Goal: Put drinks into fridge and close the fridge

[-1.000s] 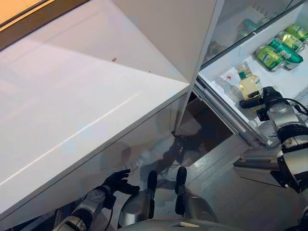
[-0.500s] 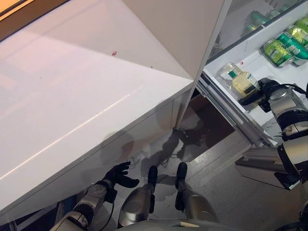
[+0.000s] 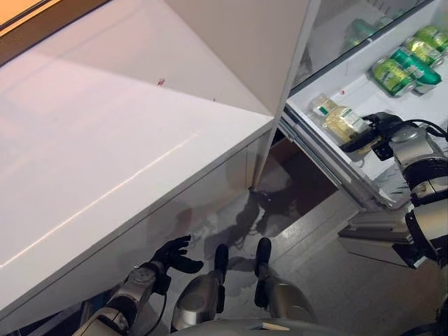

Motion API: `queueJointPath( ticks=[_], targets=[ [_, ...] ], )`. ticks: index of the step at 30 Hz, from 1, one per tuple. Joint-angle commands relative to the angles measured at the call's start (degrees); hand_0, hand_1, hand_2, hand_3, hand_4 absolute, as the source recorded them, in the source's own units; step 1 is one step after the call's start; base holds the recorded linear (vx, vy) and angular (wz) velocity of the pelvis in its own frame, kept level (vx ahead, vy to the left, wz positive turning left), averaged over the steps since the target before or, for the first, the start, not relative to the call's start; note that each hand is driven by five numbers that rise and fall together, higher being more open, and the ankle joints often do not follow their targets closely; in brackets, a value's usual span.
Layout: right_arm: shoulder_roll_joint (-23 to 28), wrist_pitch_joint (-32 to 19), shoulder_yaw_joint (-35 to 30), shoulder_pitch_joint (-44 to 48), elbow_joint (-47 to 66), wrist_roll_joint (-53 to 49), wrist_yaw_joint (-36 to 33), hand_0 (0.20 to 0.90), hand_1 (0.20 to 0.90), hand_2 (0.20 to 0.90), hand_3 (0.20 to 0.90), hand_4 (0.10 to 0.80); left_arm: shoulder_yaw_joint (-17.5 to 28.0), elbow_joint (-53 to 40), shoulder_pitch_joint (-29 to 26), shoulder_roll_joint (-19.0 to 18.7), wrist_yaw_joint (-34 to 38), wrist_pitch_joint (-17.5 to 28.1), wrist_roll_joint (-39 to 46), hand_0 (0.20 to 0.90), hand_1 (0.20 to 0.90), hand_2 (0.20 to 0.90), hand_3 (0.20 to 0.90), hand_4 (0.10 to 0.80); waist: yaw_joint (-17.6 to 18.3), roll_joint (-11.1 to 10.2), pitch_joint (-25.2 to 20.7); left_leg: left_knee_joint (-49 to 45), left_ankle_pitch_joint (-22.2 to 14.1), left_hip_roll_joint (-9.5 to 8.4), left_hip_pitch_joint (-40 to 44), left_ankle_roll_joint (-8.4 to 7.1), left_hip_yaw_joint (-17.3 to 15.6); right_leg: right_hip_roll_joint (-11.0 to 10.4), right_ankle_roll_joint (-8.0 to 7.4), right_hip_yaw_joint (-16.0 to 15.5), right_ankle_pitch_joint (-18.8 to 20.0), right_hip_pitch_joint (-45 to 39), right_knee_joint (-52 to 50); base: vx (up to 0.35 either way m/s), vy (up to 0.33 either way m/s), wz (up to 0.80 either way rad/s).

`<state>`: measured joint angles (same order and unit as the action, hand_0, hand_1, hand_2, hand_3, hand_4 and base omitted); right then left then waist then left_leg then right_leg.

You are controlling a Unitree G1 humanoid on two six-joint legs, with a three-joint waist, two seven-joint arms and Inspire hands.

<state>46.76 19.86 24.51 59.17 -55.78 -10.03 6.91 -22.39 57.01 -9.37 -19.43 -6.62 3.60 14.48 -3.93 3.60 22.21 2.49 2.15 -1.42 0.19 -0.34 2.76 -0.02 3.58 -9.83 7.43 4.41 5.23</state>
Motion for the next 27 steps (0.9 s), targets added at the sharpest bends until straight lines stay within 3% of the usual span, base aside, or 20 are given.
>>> queueJointPath(
  ticks=[1,8,9,11,13,17,21,27],
  targets=[
    [2.9,-7.8,-2.8,0.9,12.6,-9.5,-7.3,0.9,0.9,0.9,0.9,0.8,0.2,-1.0,2.7,-1.3,0.5,0.7,-2.7,0.9,0.9,0.9,0.9,0.8,-0.3,-4.0,-4.7,-1.2,-0.1,0.76,-2.8,-1.06,-2.5,-1.1,-3.66,3.2,-6.3,-1.6,-6.1,0.02,0.06,0.0],
    [3.8,-16.5,-18.2,-13.2,30.4,-19.6,-12.0,0.9,0.9,0.9,0.9,0.8,2.0,1.1,4.5,-0.5,0.7,0.6,-4.4,0.9,0.9,0.9,0.9,0.8,2.6,-5.5,-7.8,0.0,-0.8,0.71,-0.4,-0.43,-4.6,-1.0,-4.34,4.7,-6.2,-3.1,-5.5,0.013,0.071,-0.09],
    [3.3,-22.0,-22.5,-16.9,33.7,-22.3,-14.4,0.9,0.9,0.9,0.9,0.8,2.1,2.2,4.7,-0.3,0.5,1.2,-4.9,0.9,0.9,0.9,0.9,0.8,3.3,-5.7,-8.5,0.1,-1.2,0.7,0.3,-0.23,-5.2,-1.0,-4.55,5.0,-6.2,-3.6,-5.4,0.012,0.079,-0.11],
    [1.6,-27.8,-26.6,-20.2,36.9,-22.8,-17.4,0.9,0.9,0.9,0.9,0.8,1.9,3.4,4.6,0.2,0.6,1.5,-4.9,0.9,0.9,0.9,0.9,0.8,3.8,-5.9,-9.3,0.3,-1.6,0.6,1.0,-0.03,-5.6,-1.0,-4.84,5.5,-6.2,-4.1,-5.2,0.017,0.077,-0.12],
    [-0.8,-34.6,-31.0,-23.6,40.8,-18.5,-24.2,0.9,0.9,0.9,0.9,0.8,1.7,4.2,4.1,0.9,0.5,1.1,-5.4,0.9,0.9,0.9,0.9,0.8,4.5,-5.9,-10.3,0.5,-2.0,0.36,1.8,0.21,-6.0,-1.1,-5.25,6.1,-6.0,-4.7,-4.6,0.01,0.081,-0.12],
    [-2.5,-41.7,-35.0,-27.6,41.5,-11.6,-37.7,0.9,0.9,0.9,0.9,0.8,0.1,5.0,3.9,2.1,0.9,0.3,-5.6,0.9,0.9,0.9,0.9,0.8,5.3,-5.5,-12.3,1.0,-2.8,-0.12,3.3,0.72,-6.6,-1.3,-5.99,7.1,-5.4,-5.8,-3.5,0.004,0.095,-0.16],
    [-2.8,-45.0,-37.1,-30.3,36.8,-9.6,-46.5,0.9,0.9,0.9,0.9,0.8,-1.1,6.2,3.8,2.8,1.2,-0.7,-4.8,0.9,0.9,0.9,0.9,0.8,5.7,-5.4,-14.1,0.4,-3.8,-0.77,4.4,1.23,-7.3,-1.7,-6.48,7.9,-5.1,-6.7,-3.0,0.026,0.087,-0.14],
    [-5.1,-45.9,-39.0,-33.8,30.0,-12.3,-51.7,0.9,0.9,0.9,0.9,0.8,-1.5,6.9,4.2,3.1,0.1,-1.7,-5.4,0.9,0.9,0.9,0.9,0.8,5.6,-5.0,-14.5,-2.5,-5.6,-1.99,4.8,2.41,-7.0,-2.4,-6.71,9.5,-5.3,-7.5,-4.2,0.036,0.069,-0.23]
  ],
)
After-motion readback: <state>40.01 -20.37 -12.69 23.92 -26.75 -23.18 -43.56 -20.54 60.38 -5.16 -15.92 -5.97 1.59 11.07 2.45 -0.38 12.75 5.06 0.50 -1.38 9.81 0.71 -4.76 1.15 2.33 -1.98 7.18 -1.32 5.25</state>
